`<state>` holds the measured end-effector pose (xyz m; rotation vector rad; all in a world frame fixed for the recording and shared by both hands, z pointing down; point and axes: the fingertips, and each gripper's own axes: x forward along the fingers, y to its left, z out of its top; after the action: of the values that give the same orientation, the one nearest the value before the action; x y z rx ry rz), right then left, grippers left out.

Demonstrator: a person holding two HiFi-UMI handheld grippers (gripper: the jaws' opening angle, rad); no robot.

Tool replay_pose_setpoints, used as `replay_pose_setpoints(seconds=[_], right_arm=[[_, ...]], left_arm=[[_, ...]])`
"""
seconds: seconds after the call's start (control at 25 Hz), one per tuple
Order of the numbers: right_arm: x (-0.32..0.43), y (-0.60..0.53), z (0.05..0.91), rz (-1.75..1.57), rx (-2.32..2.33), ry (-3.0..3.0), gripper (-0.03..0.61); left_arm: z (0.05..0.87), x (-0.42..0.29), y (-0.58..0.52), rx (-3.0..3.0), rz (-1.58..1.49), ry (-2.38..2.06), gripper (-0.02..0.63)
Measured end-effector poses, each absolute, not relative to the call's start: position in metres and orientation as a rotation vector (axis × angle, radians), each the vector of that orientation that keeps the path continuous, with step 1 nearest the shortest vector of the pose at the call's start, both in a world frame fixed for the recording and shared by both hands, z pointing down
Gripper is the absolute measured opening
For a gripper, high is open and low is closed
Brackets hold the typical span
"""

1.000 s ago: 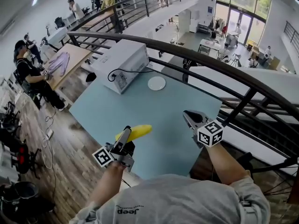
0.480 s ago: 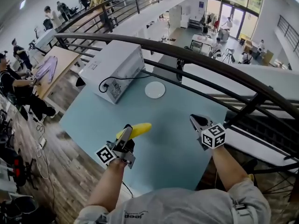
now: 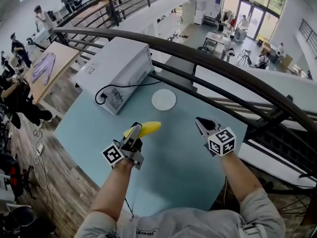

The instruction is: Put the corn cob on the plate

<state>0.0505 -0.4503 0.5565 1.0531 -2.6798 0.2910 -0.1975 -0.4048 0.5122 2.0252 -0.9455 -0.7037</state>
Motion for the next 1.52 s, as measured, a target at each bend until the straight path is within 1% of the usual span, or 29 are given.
replay_pose_setpoints(seconds=[0.68,1.08,1.52], right_arm=[[0.013,-0.551,0.625,0.226,0.957,-2.676,0.018],[-0.006,-0.584,0.643,0.178,0.91,-2.684,0.018],[-0.007,-0.596,0.659,0.139,0.882,-2.689,0.018]], left_arm=[[0.59,-0.181,-0.555,2.092,-0.563,-1.056,0.25],[0.61,-0.172,-0.599,2.161,-0.509,-1.082,0.25],[0.628,-0.134,-0.629,2.347,-0.258,-1.122,0.25]])
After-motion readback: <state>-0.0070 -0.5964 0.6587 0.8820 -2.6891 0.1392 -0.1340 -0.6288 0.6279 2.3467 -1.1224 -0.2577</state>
